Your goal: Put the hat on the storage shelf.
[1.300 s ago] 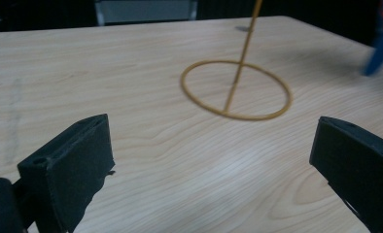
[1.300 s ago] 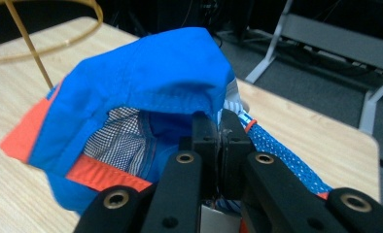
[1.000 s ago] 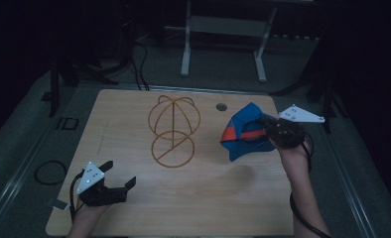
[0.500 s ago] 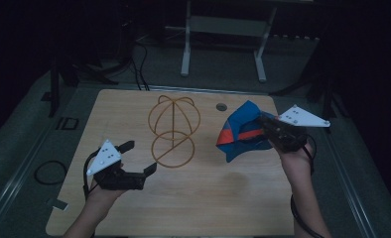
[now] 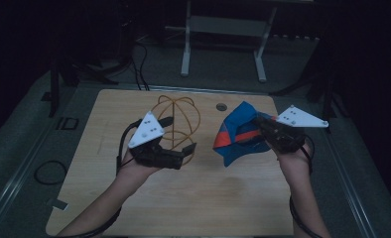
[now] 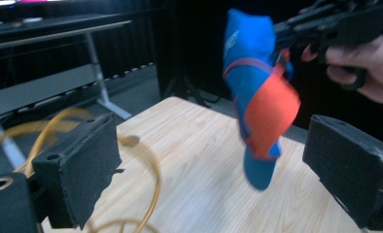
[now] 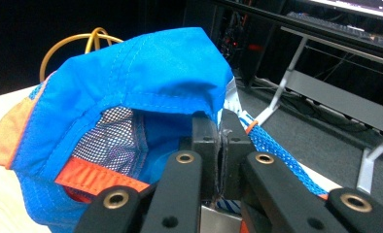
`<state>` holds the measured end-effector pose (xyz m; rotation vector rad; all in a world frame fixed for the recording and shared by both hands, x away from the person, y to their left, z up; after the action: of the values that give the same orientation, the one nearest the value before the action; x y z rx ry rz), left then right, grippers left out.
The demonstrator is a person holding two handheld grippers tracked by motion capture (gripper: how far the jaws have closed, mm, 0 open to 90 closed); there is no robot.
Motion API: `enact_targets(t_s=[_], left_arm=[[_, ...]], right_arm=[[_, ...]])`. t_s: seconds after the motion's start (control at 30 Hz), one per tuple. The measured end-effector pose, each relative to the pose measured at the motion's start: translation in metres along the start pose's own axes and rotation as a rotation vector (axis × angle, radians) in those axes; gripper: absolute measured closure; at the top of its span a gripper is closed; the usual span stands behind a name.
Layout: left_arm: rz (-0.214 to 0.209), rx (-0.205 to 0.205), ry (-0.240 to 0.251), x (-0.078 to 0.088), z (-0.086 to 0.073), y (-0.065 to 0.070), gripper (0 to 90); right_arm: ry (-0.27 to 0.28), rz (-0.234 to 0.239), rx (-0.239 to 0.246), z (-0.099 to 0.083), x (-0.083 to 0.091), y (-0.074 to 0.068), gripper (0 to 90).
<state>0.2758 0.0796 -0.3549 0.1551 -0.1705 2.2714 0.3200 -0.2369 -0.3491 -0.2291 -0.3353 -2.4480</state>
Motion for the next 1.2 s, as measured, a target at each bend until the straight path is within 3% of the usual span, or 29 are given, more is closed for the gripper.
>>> enact_targets(t_s=[0.13,0.2,0.33,0.6,0.63,0.73,0.9,0.97,1.0,1.13,1.17,1.2], left_arm=[[-0.033,-0.031,-0.002,-0.021,0.016,0.004,13.6],[-0.046,-0.049,-0.029,-0.035,0.022,0.007,14.1],[-0.073,-0.055,-0.053,-0.058,0.031,0.013,15.6],[-0.082,-0.063,-0.129,-0.105,0.039,0.027,22.6],[-0.064,-0.072,-0.130,-0.107,0.040,0.028,26.4],[-0.063,-0.056,-0.143,-0.114,0.041,0.027,38.0],[-0.079,-0.065,-0.199,-0.122,0.042,0.025,53.7],[-0.095,-0.059,-0.214,-0.124,0.042,0.024,55.6],[-0.104,-0.061,-0.219,-0.125,0.042,0.024,62.2],[-0.114,-0.073,-0.231,-0.128,0.042,0.023,74.8],[-0.120,-0.065,-0.234,-0.129,0.043,0.023,83.2],[-0.118,-0.075,-0.242,-0.130,0.043,0.023,83.2]], right_arm=[[0.005,0.001,0.003,0.000,0.001,-0.001,88.2],[0.004,0.002,0.004,0.000,0.001,-0.001,88.2],[0.000,0.002,0.008,0.001,0.001,-0.003,88.2],[0.013,0.010,0.016,0.005,0.004,-0.006,88.2],[0.011,0.014,0.016,0.005,0.004,-0.006,88.1],[0.014,0.015,0.022,0.005,0.005,-0.006,88.2],[0.014,0.010,0.025,0.006,0.008,-0.006,88.1],[0.015,0.012,0.021,0.006,0.008,-0.005,88.1],[0.013,0.015,0.023,0.006,0.008,-0.006,88.1],[0.016,0.018,0.024,0.006,0.009,-0.007,88.1],[0.018,0.016,0.025,0.005,0.010,-0.009,88.1],[0.018,0.016,0.025,0.005,0.010,-0.009,88.1]])
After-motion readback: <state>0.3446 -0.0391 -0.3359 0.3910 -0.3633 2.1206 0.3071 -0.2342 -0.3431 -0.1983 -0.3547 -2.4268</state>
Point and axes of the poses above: each handheld gripper's, and its own axes: x roughly backward along the jaws, z roughly out of its top, y roughly to its right, the point moved 1 cm from there along -x, roughly forward along the jaws, and after that the axes turned 4 degrees about y, right-handed, at the moved point
